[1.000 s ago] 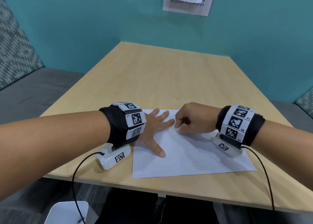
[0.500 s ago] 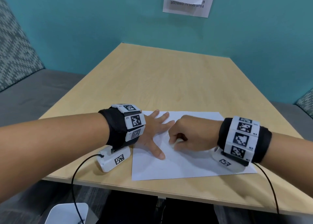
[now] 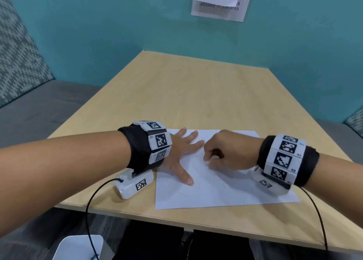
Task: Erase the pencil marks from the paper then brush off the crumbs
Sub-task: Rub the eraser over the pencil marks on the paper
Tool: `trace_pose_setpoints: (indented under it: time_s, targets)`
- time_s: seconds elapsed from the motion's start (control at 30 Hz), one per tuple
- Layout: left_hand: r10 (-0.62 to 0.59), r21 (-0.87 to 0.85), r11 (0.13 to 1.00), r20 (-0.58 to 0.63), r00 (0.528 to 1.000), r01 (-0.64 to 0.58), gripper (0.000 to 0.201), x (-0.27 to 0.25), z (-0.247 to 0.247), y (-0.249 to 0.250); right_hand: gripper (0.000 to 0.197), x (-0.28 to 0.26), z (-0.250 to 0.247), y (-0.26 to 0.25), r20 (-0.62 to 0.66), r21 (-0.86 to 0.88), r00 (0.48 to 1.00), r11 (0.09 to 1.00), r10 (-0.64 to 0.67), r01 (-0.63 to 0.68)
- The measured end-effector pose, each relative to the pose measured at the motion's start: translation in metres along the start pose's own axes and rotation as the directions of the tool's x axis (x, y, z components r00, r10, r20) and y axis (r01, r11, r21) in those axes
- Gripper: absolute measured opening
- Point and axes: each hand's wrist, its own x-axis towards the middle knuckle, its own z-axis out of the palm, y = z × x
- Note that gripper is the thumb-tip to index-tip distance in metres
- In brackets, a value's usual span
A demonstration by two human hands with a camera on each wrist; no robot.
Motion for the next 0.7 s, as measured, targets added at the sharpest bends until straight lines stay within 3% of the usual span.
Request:
trace_pose_setpoints:
  time_s: [0.1,0.27,0.37,0.53,0.7]
  targets:
    - [0.0,0.011,1.0,-0.006,1.0,0.0,0.12,-0.002,-0.001,0.002,0.008,-0.006,0.008,-0.012,0.057,0.024,0.996,0.997,-0.073,0.072]
    - [-0.009,-0.01,1.0,-0.022,1.0,0.009,0.119,-0.005,0.0,0.004,0.009,-0.003,-0.002,0.004,-0.022,-0.005,1.0,1.0,0.01,-0.01]
    - [-0.011,0.002,1.0,-0.005,1.0,0.011,0.119,-0.005,-0.002,0.004,0.007,-0.01,0.009,-0.014,0.061,0.033,0.996,0.997,-0.071,0.069]
    - [-0.013,-0.004,1.0,0.004,1.0,0.013,0.119,-0.004,-0.002,0.004,0.008,-0.001,-0.004,0.005,-0.025,0.053,0.998,0.997,0.052,-0.051]
    - [0.011,0.0,1.0,-0.017,1.0,-0.011,0.117,-0.001,0.001,0.0,0.007,-0.001,0.006,-0.02,0.073,0.053,0.995,0.996,-0.071,0.067]
